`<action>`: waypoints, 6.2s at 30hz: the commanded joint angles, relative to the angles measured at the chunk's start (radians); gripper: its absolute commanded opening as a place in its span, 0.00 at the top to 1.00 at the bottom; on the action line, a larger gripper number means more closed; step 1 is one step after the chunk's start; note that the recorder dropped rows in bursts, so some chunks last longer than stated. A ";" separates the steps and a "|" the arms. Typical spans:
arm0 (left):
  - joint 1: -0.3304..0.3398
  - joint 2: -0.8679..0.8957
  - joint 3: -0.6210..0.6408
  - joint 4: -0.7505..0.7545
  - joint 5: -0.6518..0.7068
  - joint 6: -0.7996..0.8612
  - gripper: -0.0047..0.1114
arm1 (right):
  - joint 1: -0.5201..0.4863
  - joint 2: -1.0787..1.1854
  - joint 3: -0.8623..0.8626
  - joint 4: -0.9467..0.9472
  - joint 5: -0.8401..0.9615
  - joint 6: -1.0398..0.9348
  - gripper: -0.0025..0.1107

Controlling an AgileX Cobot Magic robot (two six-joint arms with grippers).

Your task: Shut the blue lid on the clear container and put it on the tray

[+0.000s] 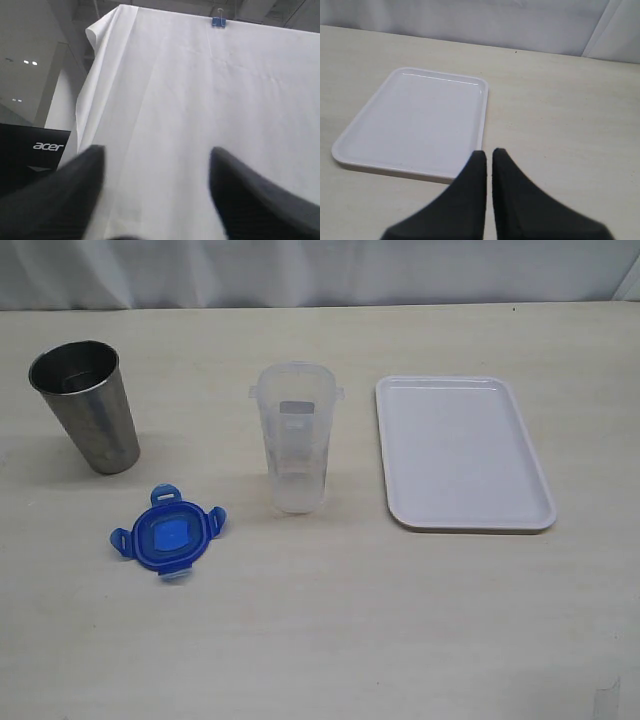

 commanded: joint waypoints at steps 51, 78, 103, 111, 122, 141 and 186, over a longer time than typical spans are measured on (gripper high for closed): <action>0.001 1.715 -0.185 0.441 -0.651 -0.028 0.06 | -0.002 -0.004 0.002 0.006 -0.003 0.004 0.94; 0.001 1.974 -0.441 0.483 -0.651 -0.048 0.06 | -0.002 -0.004 0.002 0.006 -0.003 0.004 0.94; 0.001 2.036 -0.534 0.495 -0.651 -0.069 0.06 | -0.002 -0.004 0.002 0.006 -0.003 0.004 0.94; 0.001 2.036 -0.561 0.475 -0.651 -0.081 0.06 | -0.002 -0.004 0.002 0.006 -0.003 0.004 0.94; 0.001 2.036 -0.561 0.486 -0.651 -0.081 0.06 | -0.002 -0.004 0.002 0.006 -0.003 0.004 0.94; 0.001 2.036 -0.561 0.497 -0.651 -0.098 0.13 | -0.002 -0.004 0.002 0.006 -0.003 0.004 0.94; -0.039 1.959 -0.792 0.674 -0.603 -0.303 0.96 | -0.002 -0.004 0.002 0.006 -0.003 0.004 0.94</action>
